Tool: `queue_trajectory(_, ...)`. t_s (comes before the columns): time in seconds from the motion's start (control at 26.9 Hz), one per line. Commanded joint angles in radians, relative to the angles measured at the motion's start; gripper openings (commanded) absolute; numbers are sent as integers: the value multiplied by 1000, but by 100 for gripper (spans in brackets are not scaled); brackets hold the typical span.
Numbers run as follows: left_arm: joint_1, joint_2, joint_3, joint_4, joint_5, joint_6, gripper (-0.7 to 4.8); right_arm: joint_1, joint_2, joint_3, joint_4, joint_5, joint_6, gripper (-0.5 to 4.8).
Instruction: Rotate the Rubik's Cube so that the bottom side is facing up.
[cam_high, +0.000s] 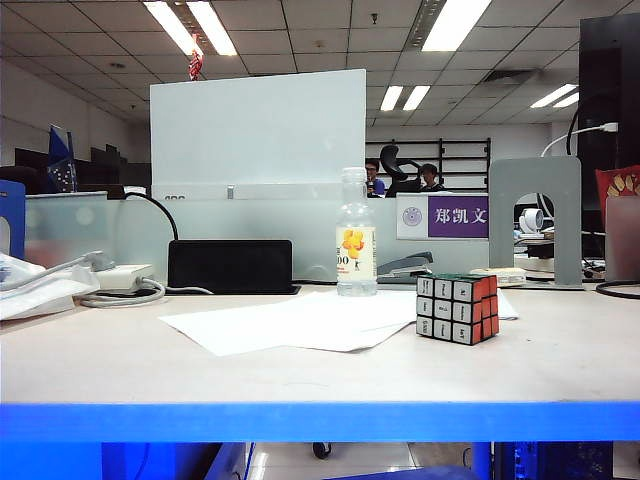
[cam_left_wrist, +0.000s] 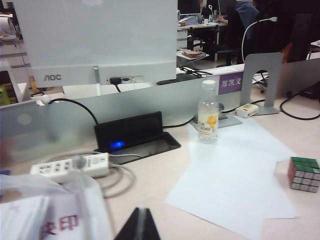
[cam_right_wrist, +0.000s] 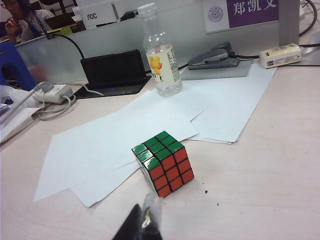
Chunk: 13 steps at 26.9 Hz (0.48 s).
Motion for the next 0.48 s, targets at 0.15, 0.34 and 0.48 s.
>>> queue_trajectory(0.15, 47, -3, 90, -13, -71, 185, -6, 0, 0, 4, 11, 6, 0, -1)
queue_trajectory(0.34, 98, -3, 166, -13, -71, 182, -6, 0, 0, 4, 11, 6, 0, -1)
queue_trajectory(0.48, 133, -3, 198, -13, -70, 182, -6, 0, 0, 4, 11, 6, 0, -1)
